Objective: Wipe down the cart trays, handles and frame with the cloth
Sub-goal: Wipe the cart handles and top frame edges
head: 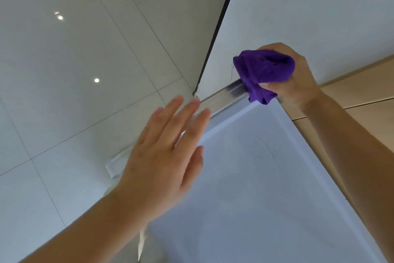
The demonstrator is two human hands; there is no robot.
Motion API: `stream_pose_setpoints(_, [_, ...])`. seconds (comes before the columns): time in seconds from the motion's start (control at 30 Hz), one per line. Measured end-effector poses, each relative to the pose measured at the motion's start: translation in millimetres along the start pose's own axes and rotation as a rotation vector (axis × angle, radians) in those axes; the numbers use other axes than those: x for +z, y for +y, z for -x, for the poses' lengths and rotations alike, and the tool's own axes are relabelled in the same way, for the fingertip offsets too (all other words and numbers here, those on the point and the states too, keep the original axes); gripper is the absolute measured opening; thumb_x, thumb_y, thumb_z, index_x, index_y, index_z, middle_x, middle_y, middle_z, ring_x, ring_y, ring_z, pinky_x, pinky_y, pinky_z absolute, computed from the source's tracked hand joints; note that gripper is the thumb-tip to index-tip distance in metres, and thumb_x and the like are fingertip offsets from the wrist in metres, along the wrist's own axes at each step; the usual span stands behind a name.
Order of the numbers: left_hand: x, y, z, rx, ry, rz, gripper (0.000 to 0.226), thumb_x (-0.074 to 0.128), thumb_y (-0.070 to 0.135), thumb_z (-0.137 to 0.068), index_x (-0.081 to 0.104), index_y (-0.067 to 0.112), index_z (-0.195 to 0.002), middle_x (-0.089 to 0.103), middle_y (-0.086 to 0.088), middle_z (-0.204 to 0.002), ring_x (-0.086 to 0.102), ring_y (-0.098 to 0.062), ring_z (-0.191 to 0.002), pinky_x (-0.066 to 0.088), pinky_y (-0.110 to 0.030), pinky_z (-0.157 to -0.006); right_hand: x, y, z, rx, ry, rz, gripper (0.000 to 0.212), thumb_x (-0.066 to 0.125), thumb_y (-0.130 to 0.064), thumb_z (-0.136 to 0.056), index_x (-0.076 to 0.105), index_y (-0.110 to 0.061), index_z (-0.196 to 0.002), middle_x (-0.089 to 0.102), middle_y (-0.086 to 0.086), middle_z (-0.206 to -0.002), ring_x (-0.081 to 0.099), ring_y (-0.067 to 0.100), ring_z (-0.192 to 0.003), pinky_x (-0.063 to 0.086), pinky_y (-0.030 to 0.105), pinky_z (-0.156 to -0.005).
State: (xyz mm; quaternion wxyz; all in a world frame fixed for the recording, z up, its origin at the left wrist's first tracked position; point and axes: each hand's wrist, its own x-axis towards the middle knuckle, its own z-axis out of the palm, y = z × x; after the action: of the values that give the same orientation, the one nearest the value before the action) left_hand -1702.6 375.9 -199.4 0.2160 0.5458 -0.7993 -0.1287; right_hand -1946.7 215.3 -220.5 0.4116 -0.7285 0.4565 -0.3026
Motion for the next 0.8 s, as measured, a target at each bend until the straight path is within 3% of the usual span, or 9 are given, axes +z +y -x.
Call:
stream_pose_setpoints(0.07, [-2.1, -6.8, -23.3, -0.17, -0.156, -0.087, 0.059, 0.028, 0.042, -0.095, 0.024, 0.009, -0.143, 0.059, -0.013, -0.121, 0.056, -0.033, -0.107, 0.043, -0.039, -0.091, 2.5, 8.8, 3.9, 0.027, 0.083, -0.16, 0.04, 0.072, -0.044, -0.063, 0.06, -0.028, -0.098, 0.064, -0.015, -0.091, 0.059, 0.014, -0.088, 0.048, 0.029, -0.077])
stream_pose_setpoints(0.13, [-1.1, -10.5, -39.1, -0.301, -0.336, -0.207, 0.075, 0.003, 0.059, -0.087, 0.014, 0.016, -0.148, 0.06, 0.003, -0.087, 0.058, -0.025, -0.072, 0.044, -0.029, -0.066, 6.3, 13.3, 4.0, 0.046, 0.134, -0.275, 0.037, 0.076, -0.055, -0.063, 0.064, -0.037, -0.093, 0.065, -0.018, -0.087, 0.059, 0.013, -0.085, 0.049, 0.03, -0.075])
stream_pose_setpoints(0.2, [0.8, -12.6, -45.0, -0.278, -0.365, -0.279, 0.087, -0.013, 0.062, -0.075, 0.029, 0.022, -0.142, 0.046, 0.01, -0.058, 0.047, -0.021, -0.055, 0.035, -0.027, -0.053, 5.7, 17.6, 1.6, 0.081, 0.194, -0.372, 0.037, 0.077, -0.053, -0.064, 0.064, -0.031, -0.09, 0.065, -0.019, -0.082, 0.059, 0.008, -0.08, 0.048, 0.025, -0.071])
stream_pose_setpoints(0.27, [-1.8, -13.0, -47.2, -0.264, -0.334, -0.251, 0.085, -0.012, 0.062, -0.074, 0.043, 0.022, -0.126, 0.039, 0.008, -0.046, 0.043, -0.019, -0.046, 0.029, -0.026, -0.046, 6.6, 19.5, -0.1, 0.102, 0.27, -0.458, 0.025, 0.072, -0.04, -0.066, 0.063, -0.025, -0.083, 0.063, -0.02, -0.072, 0.058, 0.001, -0.072, 0.046, 0.018, -0.066])
stream_pose_setpoints(0.33, [-2.0, -15.0, -45.5, -0.265, -0.325, -0.216, 0.079, -0.009, 0.062, -0.075, 0.047, 0.021, -0.114, 0.036, 0.006, -0.042, 0.039, -0.014, -0.04, 0.027, -0.023, -0.044, 10.2, 19.4, -1.0, 0.121, 0.355, -0.531, 0.014, 0.064, -0.034, -0.067, 0.064, -0.023, -0.076, 0.061, -0.02, -0.065, 0.057, -0.002, -0.065, 0.045, 0.015, -0.063])
stream_pose_setpoints(0.4, [-0.7, -16.2, -44.1, -0.265, -0.325, -0.181, 0.075, -0.006, 0.062, -0.077, 0.049, 0.02, -0.108, 0.034, 0.007, -0.04, 0.036, -0.01, -0.038, 0.026, -0.022, -0.042, 14.8, 18.0, -0.5, 0.122, 0.434, -0.574, 0.024, 0.058, -0.035, -0.068, 0.056, -0.014, -0.08, 0.061, -0.019, -0.063, 0.057, -0.004, -0.064, 0.044, 0.015, -0.063])
stream_pose_setpoints(0.53, [-1.8, -16.3, -45.9, -0.285, -0.339, -0.101, 0.055, 0.004, 0.061, -0.083, 0.044, 0.025, -0.096, 0.035, 0.006, -0.041, 0.037, -0.007, -0.038, 0.022, -0.024, -0.041, 31.4, 18.6, 4.2, 0.18, 0.659, -0.592, 0.026, 0.051, -0.041, -0.069, 0.047, -0.016, -0.075, 0.054, -0.019, -0.059, 0.049, -0.004, -0.06, 0.04, 0.015, -0.063])
stream_pose_setpoints(0.67, [-3.5, -15.1, -45.8, -0.28, -0.38, -0.063, 0.049, -0.004, 0.061, -0.088, 0.035, 0.03, -0.093, 0.043, 0.005, -0.047, 0.043, -0.009, -0.043, 0.027, -0.026, -0.044, 67.4, 6.5, 18.0, 0.251, 0.947, -0.633, 0.015, 0.043, -0.028, -0.084, 0.047, -0.016, -0.092, 0.049, -0.011, -0.079, 0.048, -0.007, -0.069, 0.039, 0.009, -0.072])
stream_pose_setpoints(0.8, [-5.2, -12.9, -47.3, -0.276, -0.395, -0.059, 0.047, -0.004, 0.06, -0.075, 0.03, 0.032, -0.092, 0.041, 0.006, -0.049, 0.041, -0.01, -0.046, 0.03, -0.026, -0.046, 87.4, -15.2, 16.9, 0.533, 1.082, -0.855, 0.011, 0.04, -0.026, -0.097, 0.047, -0.019, -0.099, 0.044, -0.008, -0.082, 0.044, 0.005, -0.075, 0.039, 0.016, -0.074])
